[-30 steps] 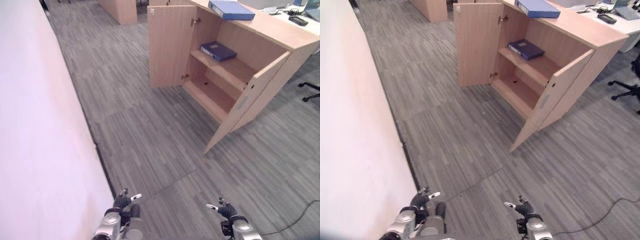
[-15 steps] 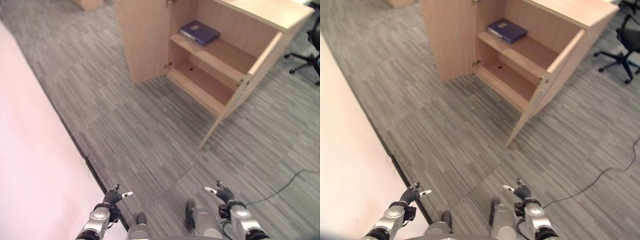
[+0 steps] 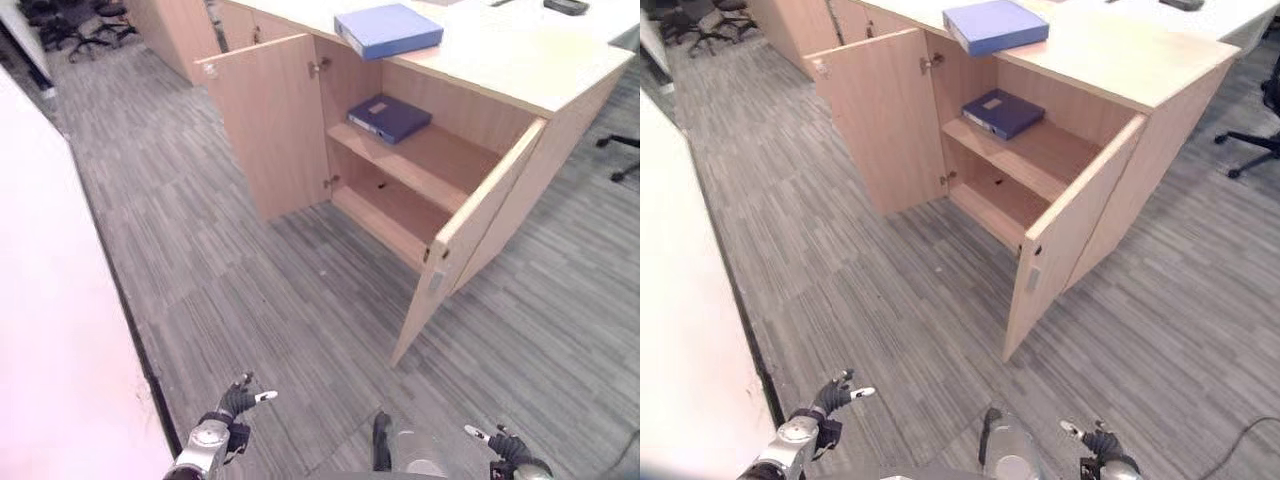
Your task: Put the empty folder in the office cabinet
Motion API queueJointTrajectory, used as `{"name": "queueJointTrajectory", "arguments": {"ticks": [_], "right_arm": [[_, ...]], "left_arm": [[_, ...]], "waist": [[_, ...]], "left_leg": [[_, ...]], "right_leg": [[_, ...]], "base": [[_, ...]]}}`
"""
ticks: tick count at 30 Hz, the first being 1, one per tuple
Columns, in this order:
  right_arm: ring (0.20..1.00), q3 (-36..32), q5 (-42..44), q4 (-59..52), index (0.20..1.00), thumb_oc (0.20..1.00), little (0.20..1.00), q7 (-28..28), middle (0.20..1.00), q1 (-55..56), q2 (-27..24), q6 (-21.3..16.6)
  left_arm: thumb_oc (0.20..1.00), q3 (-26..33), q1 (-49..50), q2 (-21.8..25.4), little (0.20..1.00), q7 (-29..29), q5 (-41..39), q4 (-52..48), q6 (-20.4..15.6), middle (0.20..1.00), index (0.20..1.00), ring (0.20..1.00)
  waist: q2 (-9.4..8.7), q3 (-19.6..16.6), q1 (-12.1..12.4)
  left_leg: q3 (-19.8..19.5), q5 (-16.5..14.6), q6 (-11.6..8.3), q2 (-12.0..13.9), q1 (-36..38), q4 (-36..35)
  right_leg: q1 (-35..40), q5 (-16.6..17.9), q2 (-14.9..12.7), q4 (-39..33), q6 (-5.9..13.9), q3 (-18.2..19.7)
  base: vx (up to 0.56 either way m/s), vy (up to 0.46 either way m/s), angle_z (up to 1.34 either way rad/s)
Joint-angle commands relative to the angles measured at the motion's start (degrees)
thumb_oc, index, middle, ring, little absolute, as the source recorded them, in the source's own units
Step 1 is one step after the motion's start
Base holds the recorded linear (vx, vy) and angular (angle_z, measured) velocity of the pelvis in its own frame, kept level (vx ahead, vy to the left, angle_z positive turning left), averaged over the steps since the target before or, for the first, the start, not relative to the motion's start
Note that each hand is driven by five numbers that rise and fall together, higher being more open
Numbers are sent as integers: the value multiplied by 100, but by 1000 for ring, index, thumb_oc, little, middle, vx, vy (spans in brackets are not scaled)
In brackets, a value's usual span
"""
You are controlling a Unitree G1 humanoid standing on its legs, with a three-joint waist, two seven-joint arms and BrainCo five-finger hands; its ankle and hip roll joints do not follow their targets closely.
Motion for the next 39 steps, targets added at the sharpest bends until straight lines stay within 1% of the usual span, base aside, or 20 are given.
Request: {"name": "queueJointTrajectory", "arguments": {"ticks": [1,3,4,5,7,10,13,14,20,24,25,27,30,32,33,34,35,36,38,39], "right_arm": [[1000,92,259,-328,1000,1000,1000,-133,1000,-221,-41,-203],[1000,83,299,-368,1000,1000,1000,-162,1000,-275,-84,-214],[1000,104,309,-419,1000,1000,1000,-148,1000,-297,-113,-231],[1000,115,297,-448,1000,1000,1000,-152,1000,-295,-133,-235],[1000,179,243,-488,1000,1000,1000,-147,1000,-287,-145,-226],[1000,239,145,-486,1000,1000,1000,-170,1000,-271,-161,-240],[1000,268,125,-495,1000,1000,1000,-183,1000,-268,-129,-238],[1000,272,127,-490,1000,1000,1000,-178,1000,-263,-88,-245],[1000,342,56,-296,1000,1000,1000,-83,1000,-354,-7,-203],[1000,162,146,-160,1000,1000,1000,-49,1000,-320,21,-191],[1000,-23,266,-46,1000,1000,1000,15,1000,-203,105,-139],[1000,-71,297,-21,1000,1000,1000,31,1000,-192,152,-130],[1000,-171,485,14,1000,1000,1000,21,1000,-213,260,-133],[1000,-155,526,-40,1000,1000,1000,27,1000,-259,328,-128],[1000,-130,519,-43,1000,1000,1000,5,1000,-314,318,-139],[1000,-103,478,-47,1000,1000,1000,-26,1000,-364,332,-135],[1000,-63,456,-68,1000,1000,1000,-43,1000,-406,356,-142],[1000,-22,445,-86,1000,1000,1000,-49,1000,-429,383,-152],[1000,42,436,-94,1000,1000,1000,-48,1000,-474,422,-185],[1000,69,405,-67,1000,1000,1000,-53,1000,-476,423,-193]], "left_arm": [[1000,64,-321,158,1000,90,-223,-164,-166,1000,1000,1000],[1000,69,-341,122,1000,101,-254,-158,-177,1000,1000,1000],[1000,67,-297,99,1000,103,-236,-172,-175,1000,1000,1000],[1000,55,-268,87,1000,108,-219,-173,-176,1000,1000,1000],[1000,18,-224,47,1000,116,-225,-168,-174,1000,1000,1000],[1000,-9,-189,0,1000,160,-267,-117,-226,1000,1000,1000],[1000,-23,-170,-7,1000,184,-271,-63,-255,1000,1000,1000],[1000,-8,-153,-2,1000,192,-281,11,-282,1000,1000,1000],[1000,47,-60,31,1000,233,-287,111,-328,1000,1000,1000],[1000,-29,-105,105,1000,197,-263,88,-324,1000,1000,1000],[1000,-98,-232,262,1000,168,-154,57,-348,1000,1000,1000],[1000,-120,-281,324,1000,161,-125,34,-359,1000,1000,1000],[1000,-186,-452,492,1000,165,-134,-102,-383,1000,1000,1000],[1000,-147,-476,563,1000,172,-188,-255,-382,1000,1000,1000],[1000,-116,-459,624,1000,191,-256,-358,-389,1000,1000,1000],[1000,-91,-451,643,1000,198,-286,-432,-370,1000,1000,1000],[1000,-69,-456,655,1000,190,-297,-457,-355,1000,1000,1000],[1000,-51,-438,649,1000,173,-315,-490,-349,1000,1000,1000],[1000,49,-383,626,1000,161,-367,-538,-319,1000,1000,1000],[1000,91,-348,619,1000,153,-378,-548,-317,1000,1000,1000]], "waist": [[-240,387,-52],[-244,408,49],[-200,384,102],[-155,403,156],[-61,371,272],[61,418,401],[69,476,450],[59,504,466],[86,407,548],[58,338,434],[-114,233,320],[-212,198,333],[-344,188,295],[-381,230,317],[-391,307,367],[-362,354,435],[-322,387,469],[-306,409,474],[-244,497,500],[-235,525,559]], "left_leg": [[435,236,88,-70,-75,-20],[615,201,163,235,-180,-442],[717,177,202,414,-125,-1225],[670,155,203,424,-104,-1613],[320,332,180,343,-246,-2460],[-308,684,76,271,-369,-3185],[-676,690,36,230,-620,-3308],[-1030,679,-23,247,-818,-3356],[-1926,657,-74,404,-760,-3219],[-1664,437,-59,379,-741,-2922],[-1235,142,46,224,-511,-3017],[-1051,55,125,113,-430,-3058],[-491,-105,280,-65,-253,-3180],[-201,-179,390,-189,-116,-3248],[0,-240,425,-249,4,-3256],[120,-285,506,-335,25,-3196],[296,-315,590,-394,8,-3140],[427,-339,697,-470,-28,-3069],[640,-357,889,-622,38,-3011],[760,-383,949,-698,70,-2978]], "right_leg": [[1045,598,-408,-1799,646,125],[1250,465,-409,-1806,710,225],[1403,368,-399,-1811,799,349],[1510,300,-382,-1809,837,420],[1663,187,-356,-1841,880,642],[1930,-27,-312,-1841,890,949],[2080,-163,-322,-1841,865,1215],[2120,-259,-342,-1841,874,1546],[2121,-433,-440,-1765,1007,2539],[2075,-524,-733,-1468,1208,2696],[1911,-227,-1142,-1307,1511,2759],[1797,-43,-1280,-1282,1617,2796],[1330,917,-1468,-1057,1618,2710],[1032,1240,-1590,-900,1618,2228],[900,1456,-1703,-794,1618,1753],[786,1471,-1793,-644,1607,1128],[725,1243,-1793,-437,1537,561],[640,950,-1615,-119,1456,328],[491,369,-961,444,1409,256],[592,164,-841,555,1361,-23]], "base": [[261,-37,-43],[328,84,-21],[386,177,-24],[414,223,-38],[333,190,-81],[317,148,-99],[217,113,-91],[296,229,-100],[218,295,-80],[145,432,-59],[73,442,-38],[50,388,-40],[-10,361,-51],[-72,351,-54],[-109,363,-81],[-171,476,-109],[-212,507,-131],[-183,573,-113],[-116,472,-79],[-112,343,-71]]}}
